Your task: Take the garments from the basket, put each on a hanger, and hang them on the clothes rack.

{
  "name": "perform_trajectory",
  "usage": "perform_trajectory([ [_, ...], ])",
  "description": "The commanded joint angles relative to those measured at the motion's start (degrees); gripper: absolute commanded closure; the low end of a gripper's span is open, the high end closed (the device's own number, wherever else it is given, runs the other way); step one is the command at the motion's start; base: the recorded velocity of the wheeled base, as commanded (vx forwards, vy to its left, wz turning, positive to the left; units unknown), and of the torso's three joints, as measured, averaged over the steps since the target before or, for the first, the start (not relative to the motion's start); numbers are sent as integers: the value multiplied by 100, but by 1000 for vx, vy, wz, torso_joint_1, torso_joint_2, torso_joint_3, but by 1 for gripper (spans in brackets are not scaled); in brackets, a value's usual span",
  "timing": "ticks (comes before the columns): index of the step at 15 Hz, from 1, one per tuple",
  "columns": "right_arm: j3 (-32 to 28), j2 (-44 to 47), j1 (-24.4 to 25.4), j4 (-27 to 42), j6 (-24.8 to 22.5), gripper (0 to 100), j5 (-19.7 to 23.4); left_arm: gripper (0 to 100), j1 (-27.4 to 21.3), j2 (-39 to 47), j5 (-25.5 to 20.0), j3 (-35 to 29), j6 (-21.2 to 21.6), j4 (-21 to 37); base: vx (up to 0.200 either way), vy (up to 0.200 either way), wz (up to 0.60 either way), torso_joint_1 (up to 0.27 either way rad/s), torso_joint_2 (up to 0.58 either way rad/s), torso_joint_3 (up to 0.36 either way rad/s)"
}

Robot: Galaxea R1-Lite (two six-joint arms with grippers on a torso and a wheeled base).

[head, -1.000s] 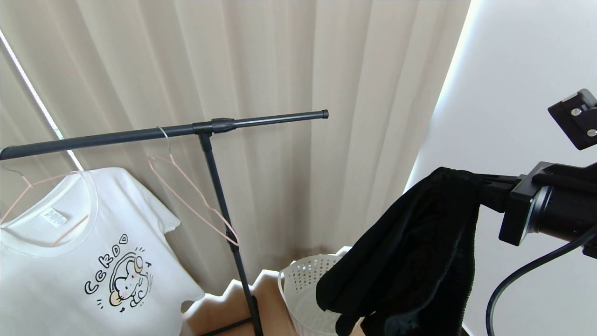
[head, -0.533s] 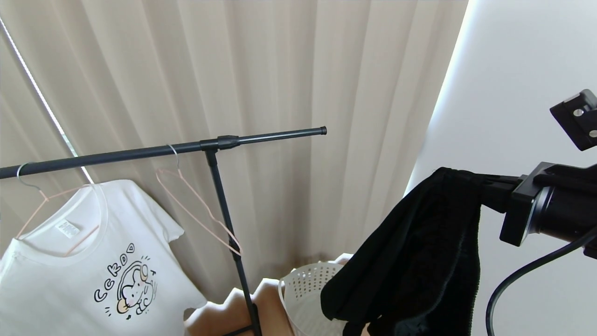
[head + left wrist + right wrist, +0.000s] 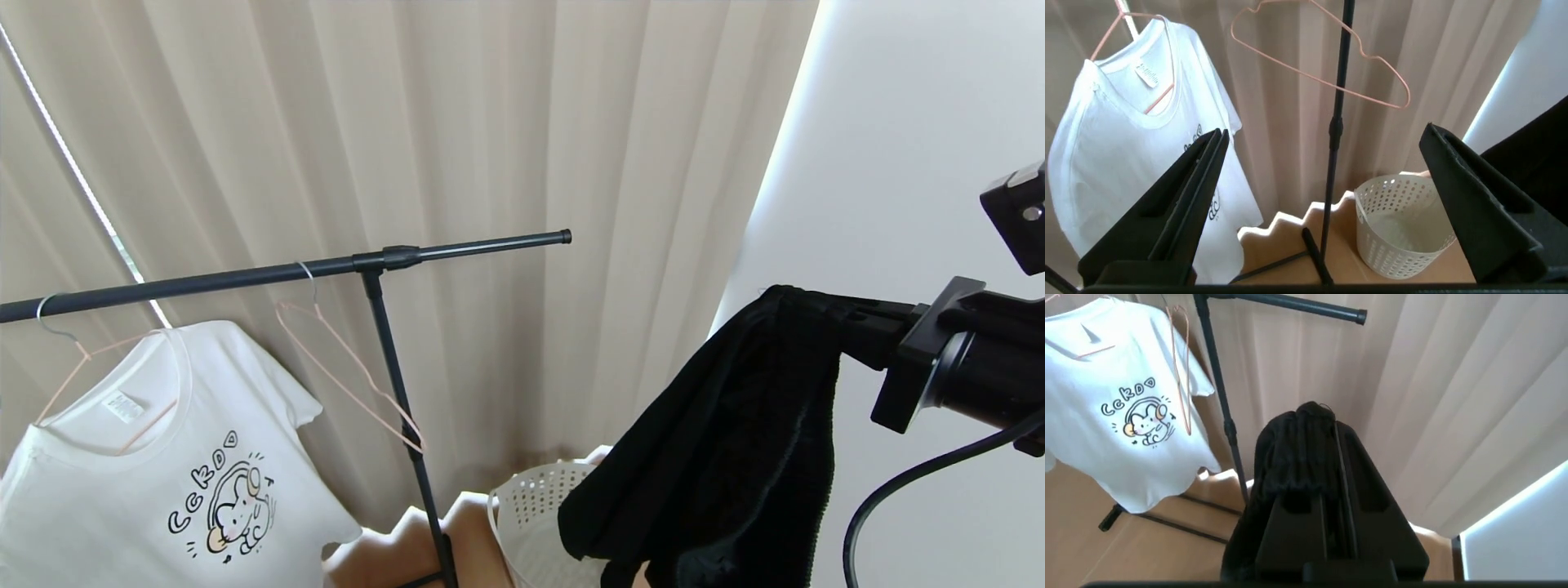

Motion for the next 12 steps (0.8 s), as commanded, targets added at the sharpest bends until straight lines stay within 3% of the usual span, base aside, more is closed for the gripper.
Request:
perform_trajectory([
  [1,125,55,1,-96,-17,100,4,0,0,0,0,0,-7,-11,0,0,600,-7,7,-2],
  [7,169,28,1,-104,-17,100,4,0,0,8,9,0,-33,-2,0,0,600,7,1,-1],
  [9,186,11,1,-104,-52,100,4,0,0,8,0,0,-24,-2,0,0,0,0,0,0],
  [12,204,28,1,-104,-140,100,-5,0,0,8,0,0,-24,-2,-200,0,0,1,2,2],
])
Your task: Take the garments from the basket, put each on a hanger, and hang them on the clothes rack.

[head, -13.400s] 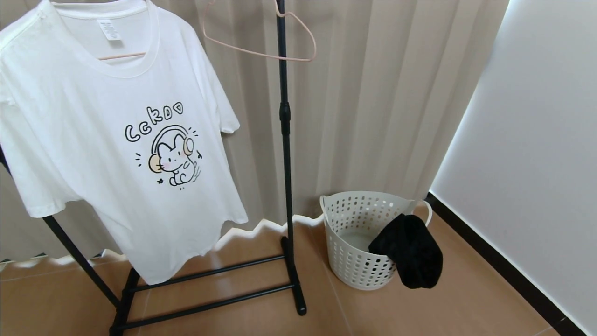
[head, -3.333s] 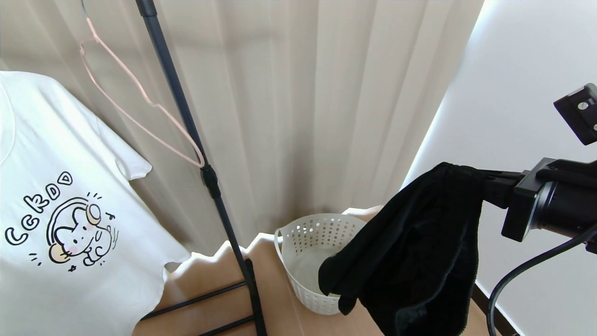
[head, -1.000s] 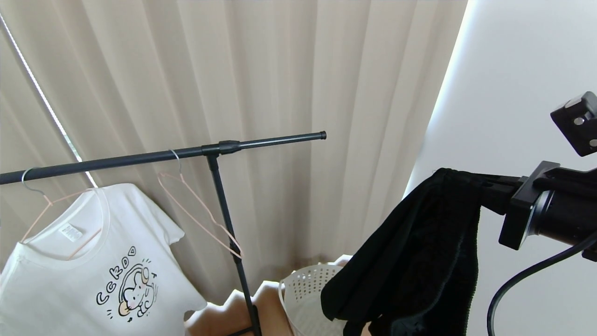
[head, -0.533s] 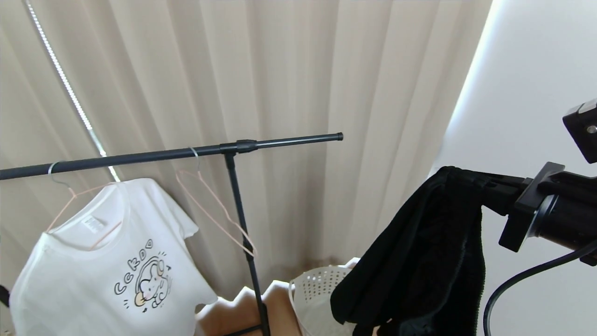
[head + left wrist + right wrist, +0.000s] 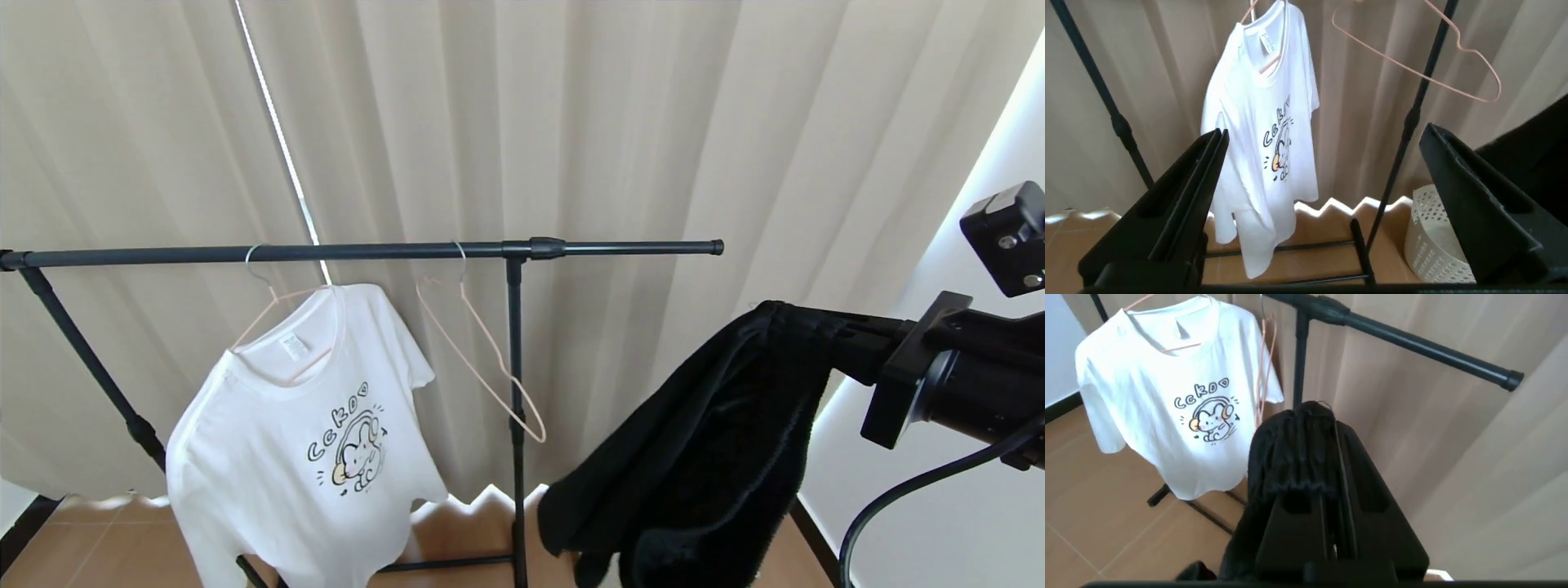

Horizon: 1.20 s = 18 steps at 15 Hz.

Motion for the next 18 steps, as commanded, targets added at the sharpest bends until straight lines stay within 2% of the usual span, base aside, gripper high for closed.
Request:
perform_trajectory([
  [1,-7,9,1,-16,-11,100,0,0,0,8,0,0,1,1,-200,0,0,17,7,-2],
  [6,19,0,1,-42,-11,100,8,0,0,8,0,0,1,1,-200,0,0,-7,0,4],
  [18,81,9,1,-33,-55,100,-9,0,0,8,-8,0,-8,1,0,200,0,4,0,2],
])
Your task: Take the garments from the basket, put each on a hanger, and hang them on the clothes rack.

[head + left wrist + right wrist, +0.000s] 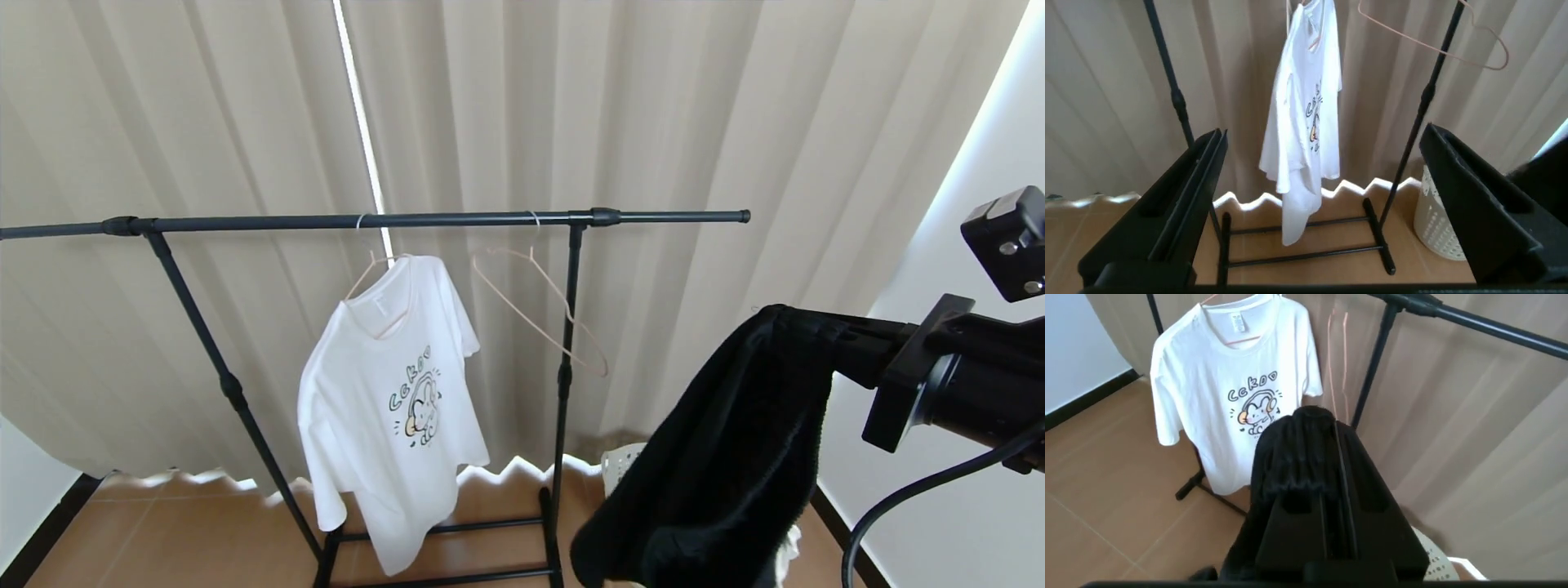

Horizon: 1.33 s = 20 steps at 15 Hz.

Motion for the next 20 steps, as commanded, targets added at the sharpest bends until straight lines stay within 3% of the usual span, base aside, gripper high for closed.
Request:
perform_trajectory([
  [1,70,-4,4,-3,-221,100,-21,0,0,0,-2,0,10,-2,0,0,0,0,0,0],
  [2,70,40,4,6,-555,100,-162,0,0,0,7,0,28,-11,0,0,0,0,0,0],
  [4,-150,365,162,32,-555,100,-654,0,-9,35,-11,0,247,16,0,0,0,0,0,0],
  [5,-449,770,513,58,-441,100,-917,0,18,404,24,-44,660,77,0,0,0,0,0,0],
  [7,-932,1306,733,76,-186,100,-1058,0,18,1538,-20,-369,660,42,0,0,0,0,0,0],
  [9,-1574,2000,1032,67,570,100,-1190,0,-220,3647,-407,-1591,-693,25,0,0,0,0,0,0],
  [11,-1872,2475,1102,67,1291,100,-1234,0,-1020,5027,-477,-2426,-1458,60,0,0,0,0,0,0],
  [13,-2057,2703,1102,32,1414,100,-1515,0,-1846,5915,-371,-2953,-1959,60,0,0,0,0,0,0],
  [14,-2127,2756,1094,14,1431,100,-1621,0,-2522,6556,-152,-3357,-2372,69,0,0,0,0,0,0],
  [17,-2312,2782,1094,41,1502,100,-1638,0,-3366,7795,42,-4052,-2548,69,0,0,0,0,0,0],
  [20,-2576,3028,1155,14,1537,100,-1638,0,-3902,8797,51,-4570,-2785,42,0,0,0,0,0,0],
])
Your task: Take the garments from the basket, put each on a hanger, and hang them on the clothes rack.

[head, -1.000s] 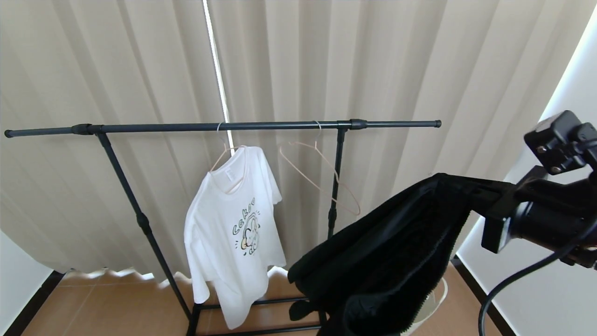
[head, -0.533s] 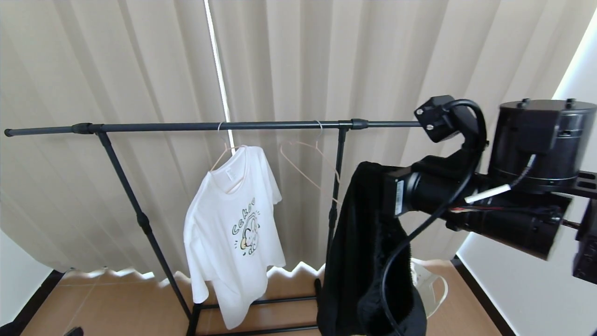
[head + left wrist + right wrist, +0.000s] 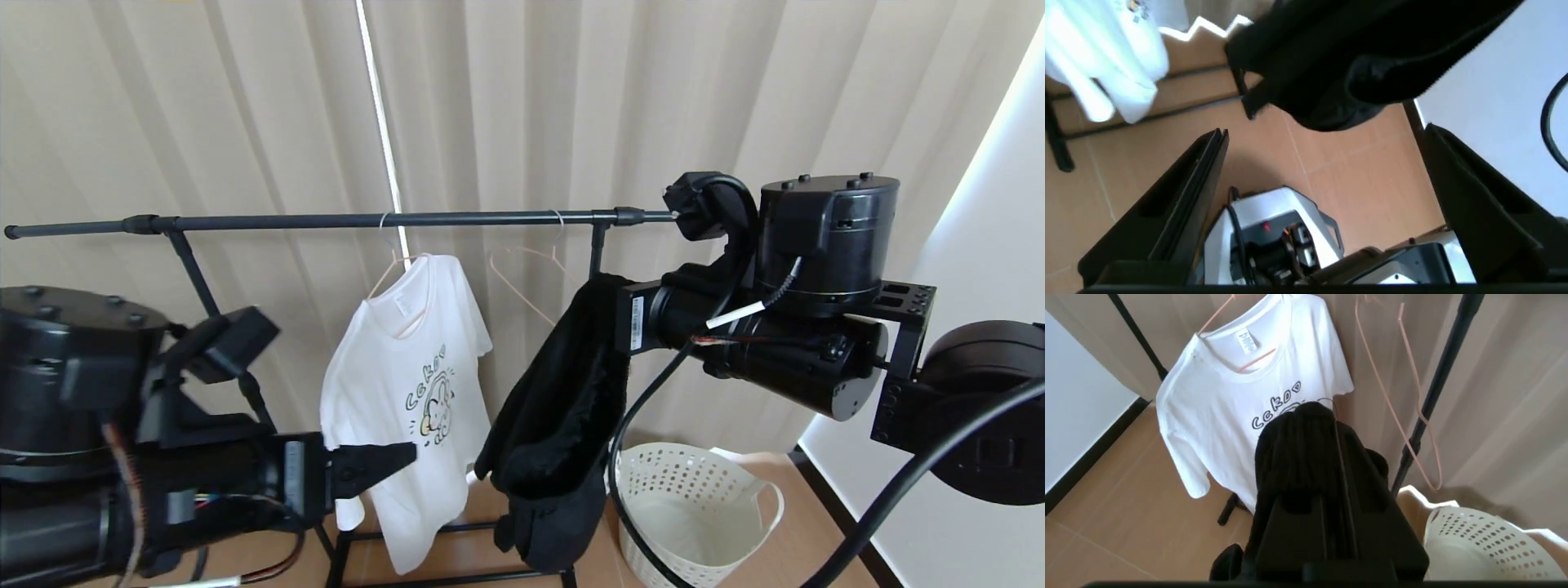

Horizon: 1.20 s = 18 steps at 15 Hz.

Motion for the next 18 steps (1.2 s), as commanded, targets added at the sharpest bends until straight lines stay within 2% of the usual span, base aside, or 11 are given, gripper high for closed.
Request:
perform_trajectory([
  [1,-189,241,100,-1,91,100,-10,0,-617,1352,33,-588,-159,-29,0,0,0,0,0,0],
  [4,-453,496,258,43,364,100,-142,0,-872,2038,33,-1071,-159,-46,0,0,0,0,0,0],
  [9,-435,434,355,43,372,100,-168,0,-1057,3048,42,-1889,-642,-46,0,0,0,0,0,0],
  [10,-427,426,355,43,372,100,-177,0,-1066,3136,60,-1950,-686,-46,0,0,0,0,0,0],
  [12,-400,294,355,51,364,100,-265,0,-1048,3365,394,-1994,-722,-46,0,0,0,0,0,0],
  [14,-383,153,346,60,364,100,-273,0,-1013,3497,561,-1985,-994,-38,0,0,0,0,0,0],
  [18,-383,-172,293,78,346,100,-282,0,-907,3681,939,-1783,-1038,-20,0,0,0,0,0,0],
])
